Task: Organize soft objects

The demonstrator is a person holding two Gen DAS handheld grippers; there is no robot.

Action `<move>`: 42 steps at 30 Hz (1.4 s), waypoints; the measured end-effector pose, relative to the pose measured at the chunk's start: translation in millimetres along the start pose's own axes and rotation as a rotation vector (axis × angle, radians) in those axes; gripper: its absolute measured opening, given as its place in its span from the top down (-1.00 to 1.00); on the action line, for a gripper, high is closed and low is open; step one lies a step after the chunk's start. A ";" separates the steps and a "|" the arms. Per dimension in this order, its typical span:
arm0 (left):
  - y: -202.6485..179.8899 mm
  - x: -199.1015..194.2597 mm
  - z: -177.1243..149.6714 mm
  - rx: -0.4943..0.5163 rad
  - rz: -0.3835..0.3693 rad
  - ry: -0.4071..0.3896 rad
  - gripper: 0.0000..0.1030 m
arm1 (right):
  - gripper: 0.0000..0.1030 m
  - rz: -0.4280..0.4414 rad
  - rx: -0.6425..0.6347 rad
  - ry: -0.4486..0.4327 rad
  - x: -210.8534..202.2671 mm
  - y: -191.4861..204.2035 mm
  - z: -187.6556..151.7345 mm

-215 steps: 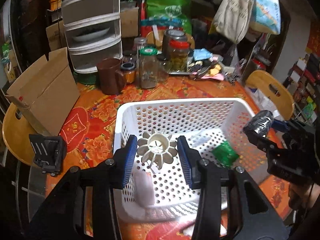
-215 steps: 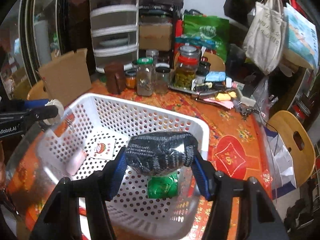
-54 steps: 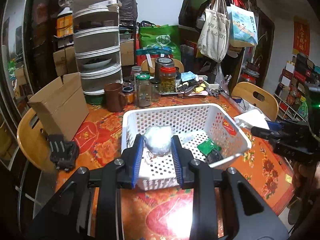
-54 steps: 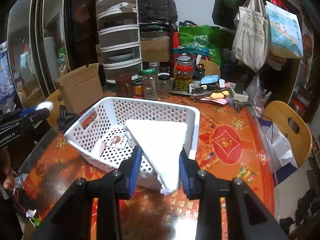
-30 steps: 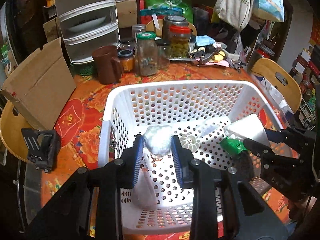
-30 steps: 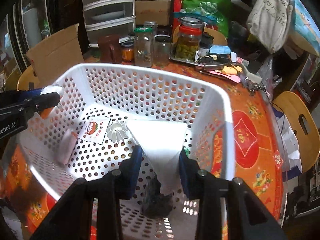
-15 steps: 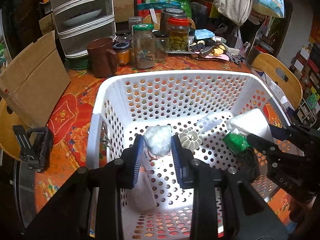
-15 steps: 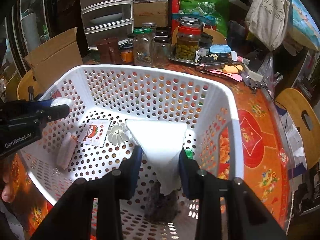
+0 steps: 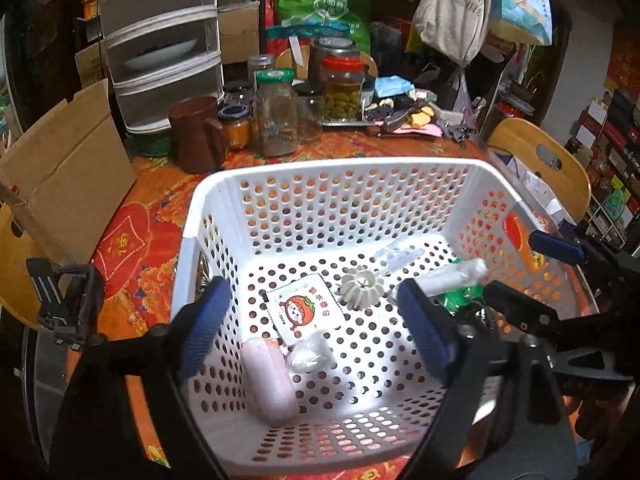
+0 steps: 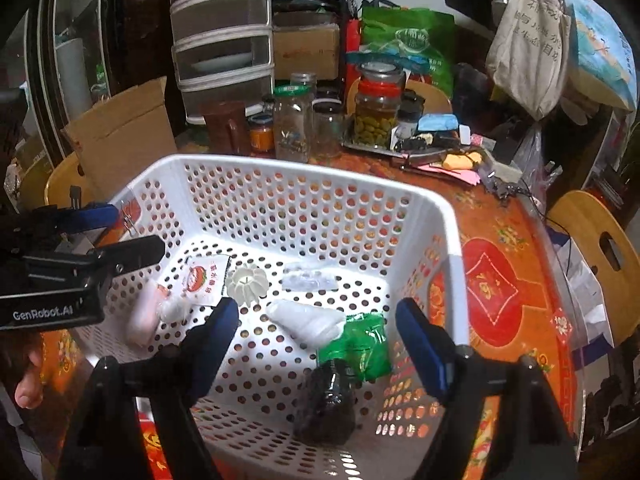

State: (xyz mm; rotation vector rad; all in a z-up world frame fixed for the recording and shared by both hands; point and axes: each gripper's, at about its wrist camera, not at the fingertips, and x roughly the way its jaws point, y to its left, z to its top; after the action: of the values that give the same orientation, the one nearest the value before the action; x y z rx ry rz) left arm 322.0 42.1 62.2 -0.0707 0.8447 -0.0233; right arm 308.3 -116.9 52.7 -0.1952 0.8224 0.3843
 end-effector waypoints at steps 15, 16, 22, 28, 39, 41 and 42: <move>0.0 -63.4 -18.4 0.005 0.012 -0.091 -1.00 | -1.00 0.016 0.061 -0.070 -35.6 -18.4 -13.0; 0.1 -70.3 -20.4 0.005 0.008 -0.101 -1.00 | -1.00 0.017 0.058 -0.078 -41.2 -17.6 -14.5; 3.3 -116.0 -38.2 -0.006 -0.007 -0.159 -1.00 | -1.00 0.001 0.065 -0.126 -75.3 -12.3 -24.0; 3.0 -177.3 -66.6 0.009 -0.002 -0.219 -1.00 | -1.00 0.005 0.032 -0.197 -134.6 6.1 -48.9; -15.3 -296.1 -167.2 0.016 0.049 -0.355 -1.00 | -1.00 -0.044 0.005 -0.322 -244.6 42.4 -129.7; -21.4 -311.1 -189.8 0.004 0.037 -0.356 -1.00 | -1.00 -0.054 0.023 -0.345 -259.8 46.9 -146.5; -25.1 -316.4 -199.1 0.001 0.026 -0.355 -1.00 | -1.00 -0.075 0.038 -0.344 -265.6 50.0 -154.9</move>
State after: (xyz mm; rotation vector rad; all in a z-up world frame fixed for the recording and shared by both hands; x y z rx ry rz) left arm -36.7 21.9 168.4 -0.0604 0.4911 0.0132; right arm 19.7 -188.2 145.8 -0.1196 0.4821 0.3201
